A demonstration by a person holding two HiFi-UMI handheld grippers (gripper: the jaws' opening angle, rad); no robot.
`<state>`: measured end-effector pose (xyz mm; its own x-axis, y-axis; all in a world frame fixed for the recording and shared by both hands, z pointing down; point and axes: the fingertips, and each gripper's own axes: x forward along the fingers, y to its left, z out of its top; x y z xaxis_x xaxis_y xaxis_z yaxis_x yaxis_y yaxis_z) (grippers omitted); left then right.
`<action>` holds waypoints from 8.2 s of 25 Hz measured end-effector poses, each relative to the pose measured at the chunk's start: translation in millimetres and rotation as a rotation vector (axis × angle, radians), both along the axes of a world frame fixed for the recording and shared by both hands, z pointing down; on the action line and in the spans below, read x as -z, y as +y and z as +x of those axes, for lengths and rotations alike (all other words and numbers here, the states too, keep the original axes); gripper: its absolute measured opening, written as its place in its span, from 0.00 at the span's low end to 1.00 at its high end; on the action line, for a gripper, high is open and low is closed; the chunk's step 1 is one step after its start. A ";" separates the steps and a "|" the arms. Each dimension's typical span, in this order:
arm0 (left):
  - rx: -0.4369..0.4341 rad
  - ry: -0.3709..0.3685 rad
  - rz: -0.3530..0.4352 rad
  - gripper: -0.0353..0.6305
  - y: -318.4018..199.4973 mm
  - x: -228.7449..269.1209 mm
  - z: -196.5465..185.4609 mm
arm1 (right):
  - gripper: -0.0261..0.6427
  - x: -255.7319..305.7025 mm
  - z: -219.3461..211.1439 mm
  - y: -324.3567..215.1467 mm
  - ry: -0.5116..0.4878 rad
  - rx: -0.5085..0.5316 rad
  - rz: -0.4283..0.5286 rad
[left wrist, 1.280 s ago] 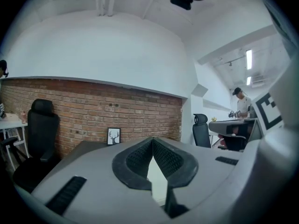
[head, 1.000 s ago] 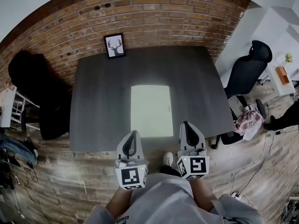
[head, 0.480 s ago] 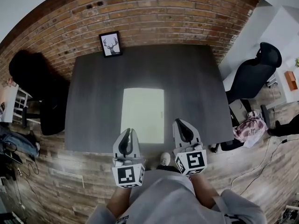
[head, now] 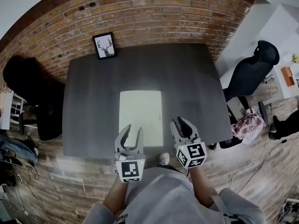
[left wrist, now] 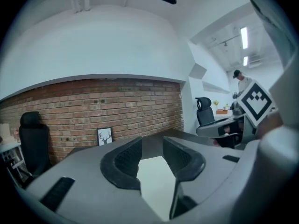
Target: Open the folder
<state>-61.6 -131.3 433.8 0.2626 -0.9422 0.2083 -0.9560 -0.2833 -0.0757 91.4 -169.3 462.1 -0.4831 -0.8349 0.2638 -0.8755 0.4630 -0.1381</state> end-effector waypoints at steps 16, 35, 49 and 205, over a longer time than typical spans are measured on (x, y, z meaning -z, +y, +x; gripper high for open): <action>-0.246 -0.399 -0.064 0.29 8.6 -81.1 30.1 | 0.16 -145.3 3.5 47.7 0.121 0.035 -0.317; -0.366 -0.549 -0.134 0.31 29.2 -127.9 54.0 | 0.17 -200.6 -10.7 58.7 0.154 0.087 -0.445; -0.403 -0.580 -0.164 0.32 35.4 -139.8 60.0 | 0.19 -209.4 -13.4 58.8 0.157 0.089 -0.468; 0.791 -0.298 -0.332 0.12 79.1 -132.9 -282.4 | 0.19 -212.8 -18.1 55.7 0.278 0.162 -0.476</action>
<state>-344.0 -52.1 566.6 -0.5437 -0.7038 0.4572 -0.8346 0.3964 -0.3824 73.3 -113.6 675.0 -0.4534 -0.5140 0.7281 -0.8319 0.5372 -0.1388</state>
